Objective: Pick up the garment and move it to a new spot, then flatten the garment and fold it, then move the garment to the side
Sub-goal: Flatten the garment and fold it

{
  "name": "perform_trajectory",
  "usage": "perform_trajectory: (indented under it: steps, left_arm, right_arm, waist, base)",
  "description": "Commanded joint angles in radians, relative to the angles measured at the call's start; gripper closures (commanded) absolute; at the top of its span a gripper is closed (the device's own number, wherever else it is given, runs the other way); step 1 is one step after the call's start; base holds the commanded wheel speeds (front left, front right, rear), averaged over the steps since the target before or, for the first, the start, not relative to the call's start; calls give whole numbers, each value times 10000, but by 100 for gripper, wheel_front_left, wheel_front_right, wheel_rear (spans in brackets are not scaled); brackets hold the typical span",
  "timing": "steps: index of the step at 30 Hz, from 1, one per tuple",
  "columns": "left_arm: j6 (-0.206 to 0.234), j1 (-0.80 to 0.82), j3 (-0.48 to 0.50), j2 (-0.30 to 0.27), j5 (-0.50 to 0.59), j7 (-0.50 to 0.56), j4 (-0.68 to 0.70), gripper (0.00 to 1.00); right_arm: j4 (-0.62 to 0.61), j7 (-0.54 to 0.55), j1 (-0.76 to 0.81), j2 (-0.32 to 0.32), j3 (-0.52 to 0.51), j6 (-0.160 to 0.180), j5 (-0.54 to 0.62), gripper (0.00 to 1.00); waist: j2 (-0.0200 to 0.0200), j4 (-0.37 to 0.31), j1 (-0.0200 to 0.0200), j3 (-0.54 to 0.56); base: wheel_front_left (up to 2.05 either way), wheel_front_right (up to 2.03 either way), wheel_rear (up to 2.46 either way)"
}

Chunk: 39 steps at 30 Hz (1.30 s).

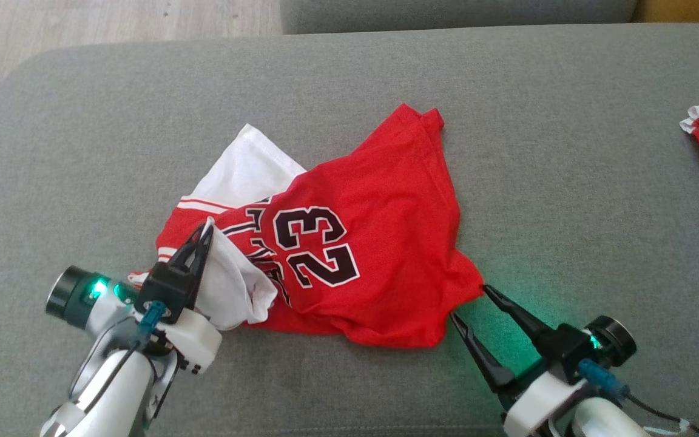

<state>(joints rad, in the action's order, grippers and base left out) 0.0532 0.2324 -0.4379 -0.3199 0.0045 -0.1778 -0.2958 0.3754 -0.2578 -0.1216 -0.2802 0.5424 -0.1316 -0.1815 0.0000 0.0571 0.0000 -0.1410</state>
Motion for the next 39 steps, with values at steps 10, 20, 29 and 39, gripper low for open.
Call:
perform_trajectory:
  steps: [10,20,29,39]
  left_arm:
    - [26,553,218,-207,-157,-184,45,100]
    - [73,583,44,-191,-198,-162,-30,100]
    - [112,653,-24,-246,-246,-177,-52,100]
    - [263,611,-92,-297,-323,-290,-106,100]
  right_arm:
    - [-315,-12,-136,-628,691,9,631,4]
    - [-327,34,-554,-881,1312,9,-120,14]
    - [-150,9,-1020,-623,1652,9,-247,9]
    - [730,-34,-1647,263,791,9,-187,100]
  waist:
    - [0,204,0,133]
    - [0,351,0,176]
    - [0,445,0,117]
    - [0,427,0,279]
  base:
    - [0,0,0]
    - [0,0,0]
    - [0,0,0]
    - [0,0,0]
